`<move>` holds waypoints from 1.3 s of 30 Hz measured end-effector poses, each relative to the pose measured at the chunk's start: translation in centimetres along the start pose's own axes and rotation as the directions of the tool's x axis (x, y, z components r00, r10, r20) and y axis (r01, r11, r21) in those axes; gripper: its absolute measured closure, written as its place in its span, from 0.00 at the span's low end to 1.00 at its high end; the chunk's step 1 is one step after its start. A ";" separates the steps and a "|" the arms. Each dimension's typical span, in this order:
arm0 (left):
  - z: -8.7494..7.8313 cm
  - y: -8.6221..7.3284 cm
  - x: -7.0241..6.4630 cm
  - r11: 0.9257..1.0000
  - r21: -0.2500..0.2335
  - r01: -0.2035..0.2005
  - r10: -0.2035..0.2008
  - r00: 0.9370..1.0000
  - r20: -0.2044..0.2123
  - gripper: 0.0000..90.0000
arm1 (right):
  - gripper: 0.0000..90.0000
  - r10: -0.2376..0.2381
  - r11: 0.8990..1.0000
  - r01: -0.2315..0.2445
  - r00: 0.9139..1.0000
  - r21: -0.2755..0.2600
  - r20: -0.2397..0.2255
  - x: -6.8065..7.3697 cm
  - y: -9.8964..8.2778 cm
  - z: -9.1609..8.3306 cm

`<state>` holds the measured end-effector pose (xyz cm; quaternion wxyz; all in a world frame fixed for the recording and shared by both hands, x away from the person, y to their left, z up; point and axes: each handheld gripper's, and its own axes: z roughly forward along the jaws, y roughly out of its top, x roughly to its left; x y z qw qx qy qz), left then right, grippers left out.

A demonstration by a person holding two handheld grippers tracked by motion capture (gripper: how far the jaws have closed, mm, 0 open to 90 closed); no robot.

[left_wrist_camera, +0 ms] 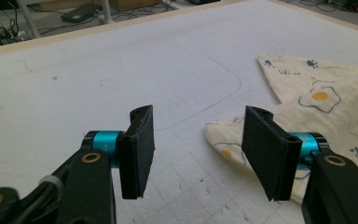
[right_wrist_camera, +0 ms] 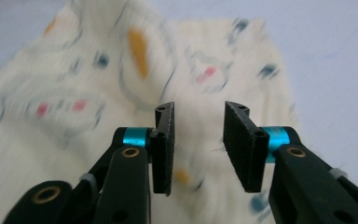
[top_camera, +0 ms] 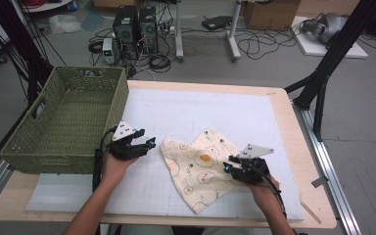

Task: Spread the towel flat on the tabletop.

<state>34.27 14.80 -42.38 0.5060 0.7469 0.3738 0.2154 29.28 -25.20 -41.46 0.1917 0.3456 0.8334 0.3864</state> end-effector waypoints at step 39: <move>2.1 1.5 -0.6 0.998 0.000 0.063 -0.063 0.998 0.006 0.47 | 0.65 0.129 0.991 -0.134 0.919 -0.011 0.373 -6.6 -0.9 1.6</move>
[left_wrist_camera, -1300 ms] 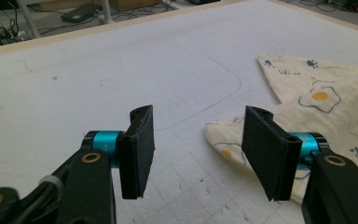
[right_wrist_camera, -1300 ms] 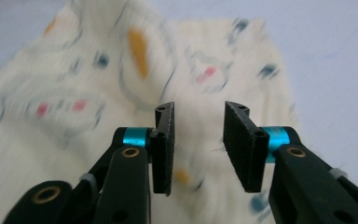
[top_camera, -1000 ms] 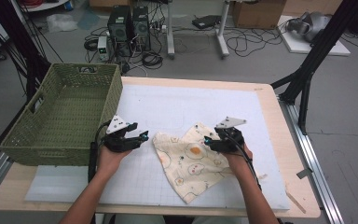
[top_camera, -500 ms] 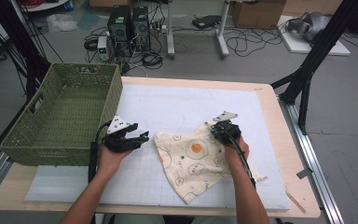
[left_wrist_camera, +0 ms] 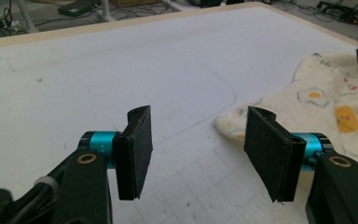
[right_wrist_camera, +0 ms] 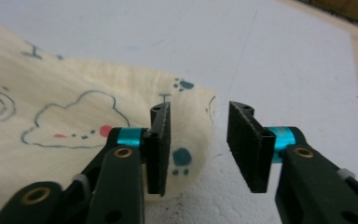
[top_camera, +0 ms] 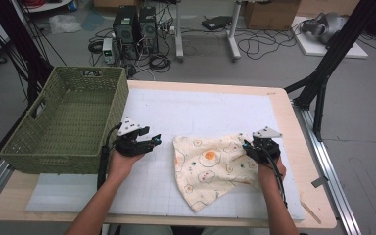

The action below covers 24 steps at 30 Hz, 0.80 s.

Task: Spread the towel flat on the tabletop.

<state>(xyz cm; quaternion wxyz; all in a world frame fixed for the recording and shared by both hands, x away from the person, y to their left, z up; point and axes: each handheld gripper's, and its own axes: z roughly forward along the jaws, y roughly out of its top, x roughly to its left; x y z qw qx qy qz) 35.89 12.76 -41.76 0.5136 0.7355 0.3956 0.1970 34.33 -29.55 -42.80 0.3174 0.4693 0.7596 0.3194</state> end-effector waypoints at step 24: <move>9.6 0.3 -3.8 0.951 0.282 -0.130 0.132 0.991 0.014 0.53 | 0.58 0.068 0.988 -0.083 0.991 -0.131 -0.112 -1.2 -0.9 -2.2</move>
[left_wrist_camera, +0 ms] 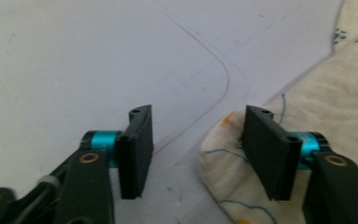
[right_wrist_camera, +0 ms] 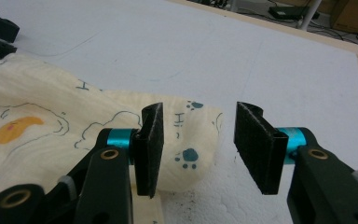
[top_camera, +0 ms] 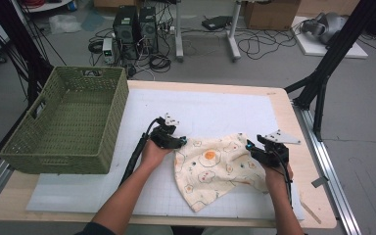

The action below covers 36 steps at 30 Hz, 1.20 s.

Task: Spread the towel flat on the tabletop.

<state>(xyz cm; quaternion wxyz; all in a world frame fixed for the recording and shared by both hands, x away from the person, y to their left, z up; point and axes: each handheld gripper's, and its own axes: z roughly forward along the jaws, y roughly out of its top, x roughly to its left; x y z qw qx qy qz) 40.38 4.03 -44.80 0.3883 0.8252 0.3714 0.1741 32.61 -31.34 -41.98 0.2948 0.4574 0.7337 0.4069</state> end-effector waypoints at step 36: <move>-3.5 -0.5 5.4 0.987 -0.118 0.106 -0.117 0.989 -0.087 0.96 | 0.65 0.037 0.979 -0.015 0.994 0.204 -0.102 0.7 4.0 12.8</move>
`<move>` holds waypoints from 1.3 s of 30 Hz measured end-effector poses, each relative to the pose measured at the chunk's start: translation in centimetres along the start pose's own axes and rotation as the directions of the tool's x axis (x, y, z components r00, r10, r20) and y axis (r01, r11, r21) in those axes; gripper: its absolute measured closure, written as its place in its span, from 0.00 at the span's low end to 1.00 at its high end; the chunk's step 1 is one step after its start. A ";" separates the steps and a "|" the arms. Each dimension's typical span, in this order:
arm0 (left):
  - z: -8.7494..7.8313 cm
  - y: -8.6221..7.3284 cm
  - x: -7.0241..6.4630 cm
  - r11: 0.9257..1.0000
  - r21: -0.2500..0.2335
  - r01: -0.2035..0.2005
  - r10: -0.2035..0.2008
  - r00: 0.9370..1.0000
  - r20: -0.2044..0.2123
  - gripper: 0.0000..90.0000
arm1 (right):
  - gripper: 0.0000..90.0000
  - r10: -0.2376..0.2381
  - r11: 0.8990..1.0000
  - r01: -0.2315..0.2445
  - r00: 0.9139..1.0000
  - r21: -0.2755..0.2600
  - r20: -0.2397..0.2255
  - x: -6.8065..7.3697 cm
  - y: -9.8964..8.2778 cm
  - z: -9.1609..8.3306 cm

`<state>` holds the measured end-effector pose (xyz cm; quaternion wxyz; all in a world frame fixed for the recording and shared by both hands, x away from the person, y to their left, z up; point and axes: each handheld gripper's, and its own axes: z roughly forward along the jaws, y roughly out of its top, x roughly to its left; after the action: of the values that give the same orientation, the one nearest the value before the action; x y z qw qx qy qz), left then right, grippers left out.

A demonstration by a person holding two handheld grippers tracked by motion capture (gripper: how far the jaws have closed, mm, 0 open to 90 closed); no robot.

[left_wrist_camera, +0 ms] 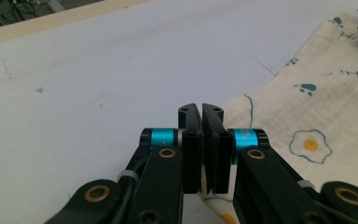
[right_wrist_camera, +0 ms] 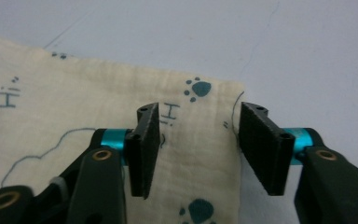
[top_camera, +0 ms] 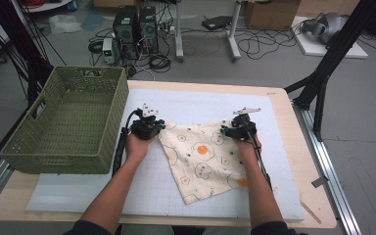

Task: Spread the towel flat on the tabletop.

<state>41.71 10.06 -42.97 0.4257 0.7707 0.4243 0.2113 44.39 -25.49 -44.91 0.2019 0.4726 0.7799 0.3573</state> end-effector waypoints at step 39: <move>2.4 -0.6 -5.6 0.988 0.105 -0.112 0.106 0.992 0.067 0.96 | 0.52 0.003 0.984 0.011 0.997 -0.177 0.078 -1.7 -7.0 -11.6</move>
<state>39.93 4.42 -44.58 0.3836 0.8209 0.3793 0.1873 33.53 -33.34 -42.47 0.2743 0.4649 0.7373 0.4062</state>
